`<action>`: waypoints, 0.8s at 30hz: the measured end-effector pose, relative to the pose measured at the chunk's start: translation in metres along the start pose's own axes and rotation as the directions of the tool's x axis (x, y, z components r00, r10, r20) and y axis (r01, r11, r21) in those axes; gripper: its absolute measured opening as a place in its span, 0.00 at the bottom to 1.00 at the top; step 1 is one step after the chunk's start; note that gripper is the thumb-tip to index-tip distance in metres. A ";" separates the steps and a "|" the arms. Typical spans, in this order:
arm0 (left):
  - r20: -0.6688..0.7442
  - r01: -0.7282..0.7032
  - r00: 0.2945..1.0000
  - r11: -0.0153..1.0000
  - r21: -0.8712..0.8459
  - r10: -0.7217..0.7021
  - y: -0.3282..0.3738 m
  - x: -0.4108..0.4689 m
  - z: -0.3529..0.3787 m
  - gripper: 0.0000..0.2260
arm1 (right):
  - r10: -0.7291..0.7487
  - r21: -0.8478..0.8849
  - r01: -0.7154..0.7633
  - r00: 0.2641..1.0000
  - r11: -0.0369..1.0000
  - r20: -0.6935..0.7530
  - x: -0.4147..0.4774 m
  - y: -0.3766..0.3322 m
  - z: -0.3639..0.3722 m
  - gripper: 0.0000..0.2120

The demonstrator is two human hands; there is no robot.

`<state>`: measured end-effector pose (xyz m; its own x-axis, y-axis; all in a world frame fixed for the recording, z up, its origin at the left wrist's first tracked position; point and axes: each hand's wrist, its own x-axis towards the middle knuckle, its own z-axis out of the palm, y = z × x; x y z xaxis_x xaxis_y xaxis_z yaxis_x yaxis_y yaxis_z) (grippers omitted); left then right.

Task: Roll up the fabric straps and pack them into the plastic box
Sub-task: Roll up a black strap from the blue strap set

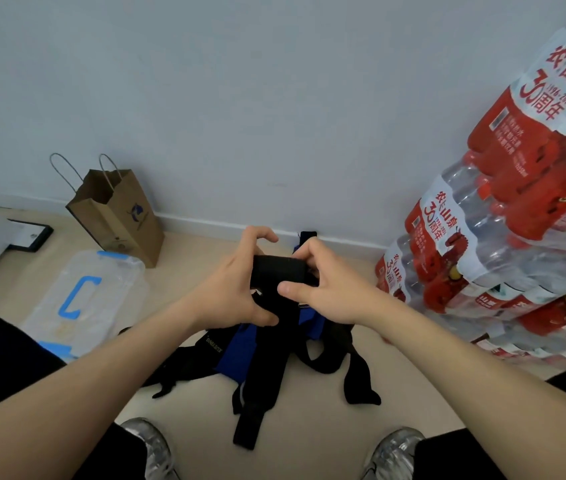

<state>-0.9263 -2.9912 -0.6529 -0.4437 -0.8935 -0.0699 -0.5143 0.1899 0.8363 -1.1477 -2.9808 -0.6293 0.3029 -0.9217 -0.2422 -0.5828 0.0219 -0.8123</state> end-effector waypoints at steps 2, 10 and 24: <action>-0.023 0.007 1.000 0.999 -0.043 -0.008 -0.005 -0.001 0.002 0.49 | 0.043 0.046 -0.042 0.999 0.998 -0.021 0.003 0.001 -0.003 0.18; 0.019 0.030 0.999 0.998 0.054 -0.031 -0.025 0.004 0.014 0.46 | 0.146 0.262 -0.137 0.989 0.955 -0.016 0.007 0.003 -0.013 0.15; 0.039 0.015 0.999 0.994 0.110 -0.020 -0.029 0.002 0.027 0.35 | 0.185 0.294 -0.181 0.983 0.938 0.016 -0.002 0.001 -0.012 0.16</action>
<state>-0.9319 -2.9874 -0.6917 -0.4615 -0.8806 -0.1073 -0.5988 0.2200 0.7701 -1.1584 -2.9833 -0.6233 0.2015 -0.8957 -0.3964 -0.3800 0.3015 -0.8745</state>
